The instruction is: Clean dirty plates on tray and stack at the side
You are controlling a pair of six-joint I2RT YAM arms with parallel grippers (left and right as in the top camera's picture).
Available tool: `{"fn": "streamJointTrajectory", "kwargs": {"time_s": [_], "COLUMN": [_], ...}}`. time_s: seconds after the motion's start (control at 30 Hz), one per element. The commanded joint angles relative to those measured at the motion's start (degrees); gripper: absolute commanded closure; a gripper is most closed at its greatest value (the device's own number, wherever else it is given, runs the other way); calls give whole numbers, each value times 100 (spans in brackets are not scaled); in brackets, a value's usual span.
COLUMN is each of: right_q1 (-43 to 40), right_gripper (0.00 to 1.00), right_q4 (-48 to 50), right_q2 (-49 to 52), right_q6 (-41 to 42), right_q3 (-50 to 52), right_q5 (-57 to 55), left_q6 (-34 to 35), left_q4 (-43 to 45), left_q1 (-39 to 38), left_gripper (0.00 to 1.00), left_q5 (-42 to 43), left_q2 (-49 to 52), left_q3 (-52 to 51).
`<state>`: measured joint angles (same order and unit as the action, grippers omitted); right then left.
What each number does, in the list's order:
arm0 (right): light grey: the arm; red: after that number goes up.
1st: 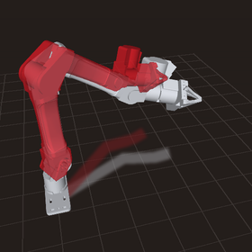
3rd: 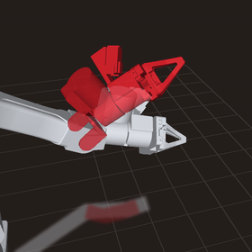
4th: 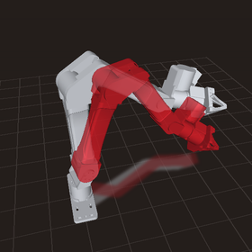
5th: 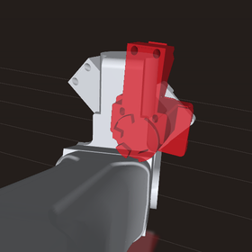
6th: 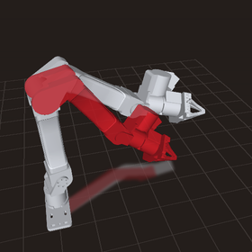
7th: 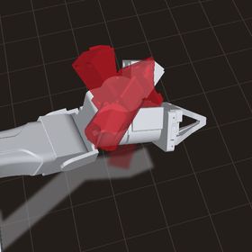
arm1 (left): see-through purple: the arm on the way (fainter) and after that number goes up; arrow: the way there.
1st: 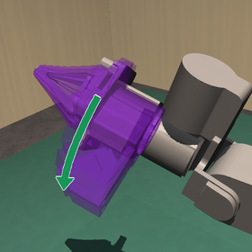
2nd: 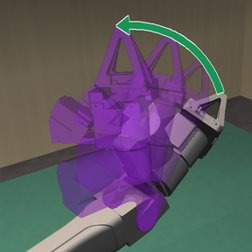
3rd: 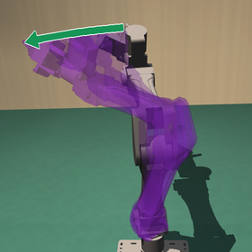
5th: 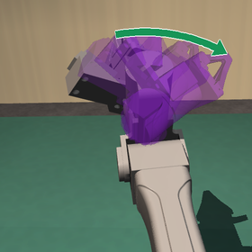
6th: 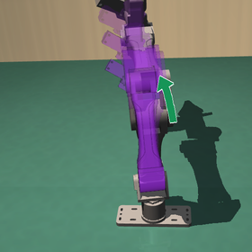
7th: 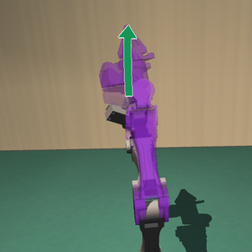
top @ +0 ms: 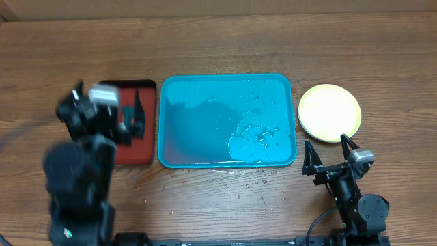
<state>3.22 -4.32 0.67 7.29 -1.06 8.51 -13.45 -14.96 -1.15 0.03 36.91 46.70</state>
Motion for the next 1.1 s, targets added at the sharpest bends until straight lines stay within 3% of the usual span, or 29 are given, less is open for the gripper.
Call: {"fn": "streamJointTrajectory", "kwargs": {"time_s": [0.0,0.2,0.4,1.07], "right_q1": [46,46,46,46], "right_gripper": [0,0,0,0], "right_q4": [33,31,31,31], "right_q2": [-50,-50,-50,-50], "right_q6": [13,13,13,13], "right_q3": [61,61,61,61], "right_q5": [-79,-79,-79,-79], "left_q6": [149,149,146,170], "left_q4": [437,1191,1449,1051], "left_q1": [-48,-48,-48,-37], "left_gripper": [0,0,0,0], "left_q5": [120,61,61,-20], "left_q2": [-1209,-2844,-3665,-3665], "left_q3": [-1314,-3233,-4301,-4642]}}
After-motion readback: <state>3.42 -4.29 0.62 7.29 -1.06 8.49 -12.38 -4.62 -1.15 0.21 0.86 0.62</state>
